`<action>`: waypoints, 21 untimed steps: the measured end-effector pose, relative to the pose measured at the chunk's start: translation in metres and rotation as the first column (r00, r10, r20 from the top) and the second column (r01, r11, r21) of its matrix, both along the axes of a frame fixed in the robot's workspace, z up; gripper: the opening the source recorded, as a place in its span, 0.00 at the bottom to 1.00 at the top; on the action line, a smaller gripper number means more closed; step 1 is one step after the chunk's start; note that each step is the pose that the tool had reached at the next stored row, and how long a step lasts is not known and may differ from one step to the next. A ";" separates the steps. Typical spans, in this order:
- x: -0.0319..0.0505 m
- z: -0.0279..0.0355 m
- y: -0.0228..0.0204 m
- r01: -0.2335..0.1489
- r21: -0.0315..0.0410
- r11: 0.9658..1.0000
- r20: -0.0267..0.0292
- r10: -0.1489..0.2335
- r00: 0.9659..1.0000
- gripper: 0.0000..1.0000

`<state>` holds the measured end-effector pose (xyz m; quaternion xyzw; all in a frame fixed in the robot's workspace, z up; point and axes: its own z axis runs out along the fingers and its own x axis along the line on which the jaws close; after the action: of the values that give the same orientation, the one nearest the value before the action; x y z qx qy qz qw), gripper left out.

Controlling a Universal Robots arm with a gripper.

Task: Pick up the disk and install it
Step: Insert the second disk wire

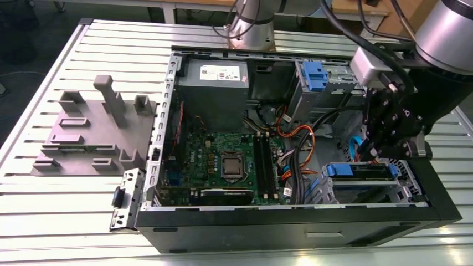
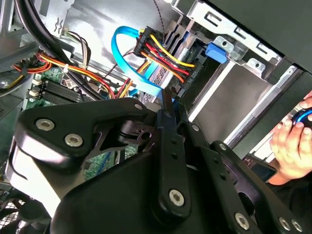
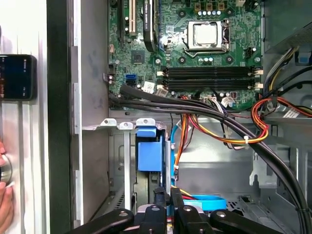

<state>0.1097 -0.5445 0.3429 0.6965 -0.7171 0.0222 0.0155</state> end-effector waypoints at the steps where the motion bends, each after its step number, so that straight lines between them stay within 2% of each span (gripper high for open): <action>1: -0.0002 -0.0002 -0.0015 0.000 0.006 1.000 0.001 0.000 1.000 0.16; 5: -0.0013 -0.0011 -0.0061 0.000 0.035 0.999 0.007 0.000 1.000 0.16; 7: -0.0014 -0.0015 -0.0091 -0.001 0.042 0.999 0.010 0.001 1.000 0.16; 14: -0.0018 -0.0027 -0.0131 -0.044 0.043 0.998 0.020 0.043 0.999 0.16; 16: -0.0022 -0.0033 -0.0147 -0.048 0.043 0.998 0.022 0.047 0.999 0.16; 17: -0.0024 -0.0038 -0.0157 -0.048 0.045 0.998 0.022 0.047 0.999 0.16; 21: -0.0027 -0.0051 -0.0184 -0.048 0.060 0.997 0.023 0.047 0.999 0.16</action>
<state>0.1070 -0.5629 0.3378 0.7132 -0.7007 0.0083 -0.0141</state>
